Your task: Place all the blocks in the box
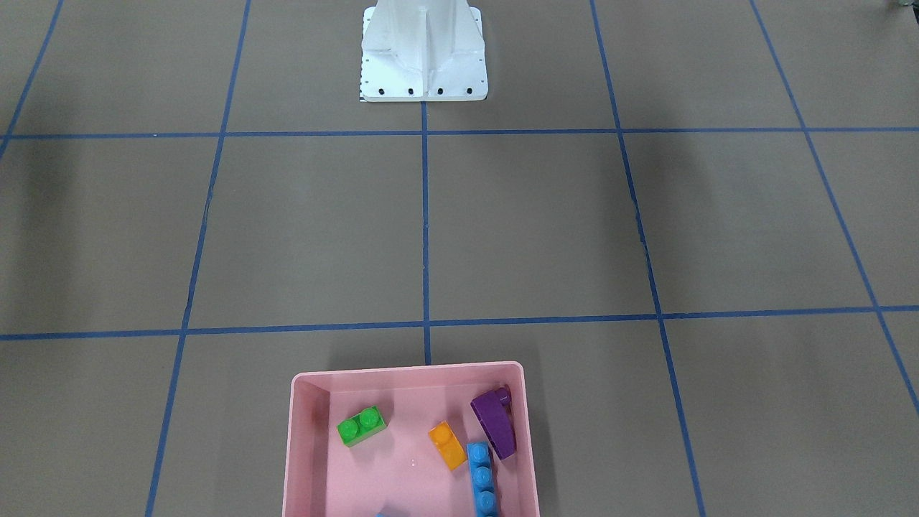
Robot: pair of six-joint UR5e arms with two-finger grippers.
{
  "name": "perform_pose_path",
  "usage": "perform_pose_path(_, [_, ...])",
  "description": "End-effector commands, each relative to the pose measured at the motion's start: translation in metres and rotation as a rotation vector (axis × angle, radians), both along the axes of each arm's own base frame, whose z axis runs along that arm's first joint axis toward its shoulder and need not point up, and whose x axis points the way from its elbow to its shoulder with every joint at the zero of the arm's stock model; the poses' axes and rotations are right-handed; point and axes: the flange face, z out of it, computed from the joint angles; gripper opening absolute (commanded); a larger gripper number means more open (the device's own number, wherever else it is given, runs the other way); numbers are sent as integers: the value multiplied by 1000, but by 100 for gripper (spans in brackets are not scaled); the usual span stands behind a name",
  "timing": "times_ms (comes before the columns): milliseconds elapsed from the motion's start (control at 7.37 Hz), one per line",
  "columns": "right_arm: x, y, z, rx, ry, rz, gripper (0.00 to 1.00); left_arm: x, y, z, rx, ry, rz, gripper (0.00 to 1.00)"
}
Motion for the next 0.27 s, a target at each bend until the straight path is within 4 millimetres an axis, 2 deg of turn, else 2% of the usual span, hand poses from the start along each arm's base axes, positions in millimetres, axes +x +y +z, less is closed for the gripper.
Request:
perform_pose_path(0, [0,0,6,-9,5,-3,100,0,0,5,-12,-2,0,100])
perform_pose_path(136, [0,0,6,-10,6,-3,100,0,0,8,-15,-9,-1,100])
